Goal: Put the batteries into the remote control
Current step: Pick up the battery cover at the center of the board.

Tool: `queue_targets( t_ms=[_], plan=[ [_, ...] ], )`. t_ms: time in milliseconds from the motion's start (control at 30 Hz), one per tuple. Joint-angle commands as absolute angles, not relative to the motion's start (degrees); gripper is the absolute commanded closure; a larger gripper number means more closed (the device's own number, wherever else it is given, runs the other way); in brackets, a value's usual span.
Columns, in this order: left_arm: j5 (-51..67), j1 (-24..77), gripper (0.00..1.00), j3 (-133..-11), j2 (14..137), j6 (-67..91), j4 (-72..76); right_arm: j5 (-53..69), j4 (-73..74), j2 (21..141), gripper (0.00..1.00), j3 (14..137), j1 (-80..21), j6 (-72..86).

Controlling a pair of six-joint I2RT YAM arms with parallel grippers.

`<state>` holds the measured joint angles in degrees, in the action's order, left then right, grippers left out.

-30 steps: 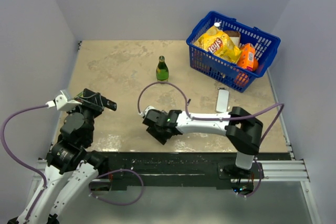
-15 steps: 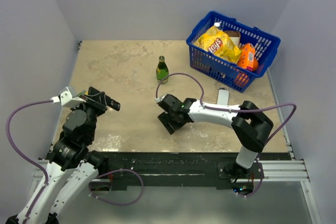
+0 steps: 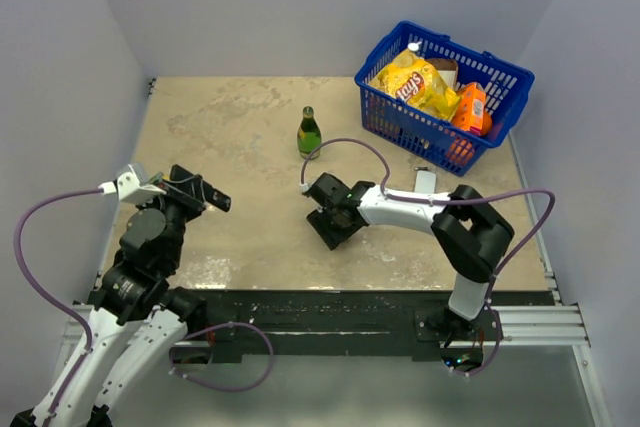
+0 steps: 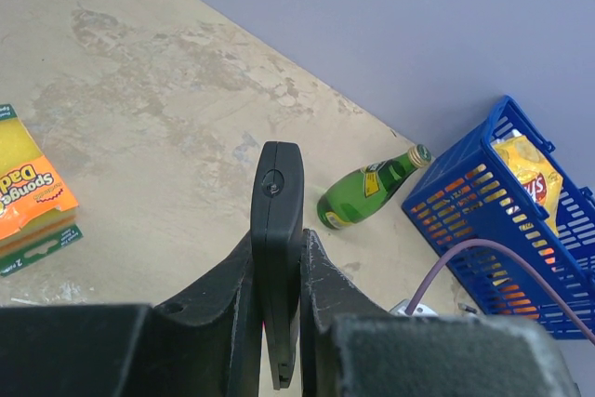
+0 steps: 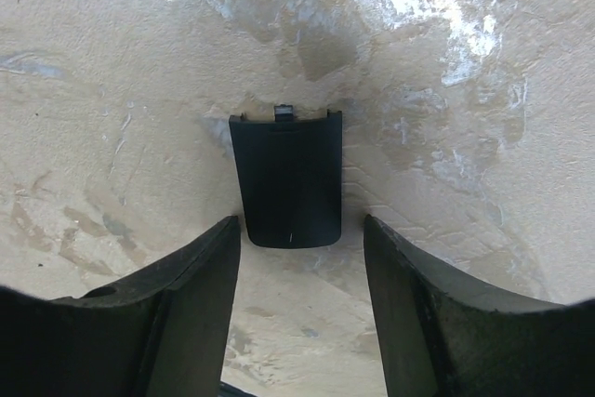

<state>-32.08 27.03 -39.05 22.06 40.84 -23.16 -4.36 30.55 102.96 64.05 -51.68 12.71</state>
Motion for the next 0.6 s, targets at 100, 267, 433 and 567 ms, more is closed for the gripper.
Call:
queue_targets(
  t_ms=[100,267,433,567],
  plan=[
    [-31.4,27.2,0.99,-39.7,22.8,39.5,-19.8,-2.5,32.1,105.8,0.47,64.2,-51.2,11.6],
    [-27.2,27.2,0.99,-38.1,23.3,41.0,-17.6,-5.0,33.4,106.1,0.58,64.9,-51.9,12.0],
    [-19.1,27.2,0.99,-33.5,24.3,44.2,-12.1,-8.0,34.1,106.4,0.74,65.3,-53.6,11.9],
    [-14.7,27.2,1.00,-25.5,24.7,47.5,-4.0,-7.5,33.9,103.6,0.76,65.5,-54.1,11.7]
  ],
)
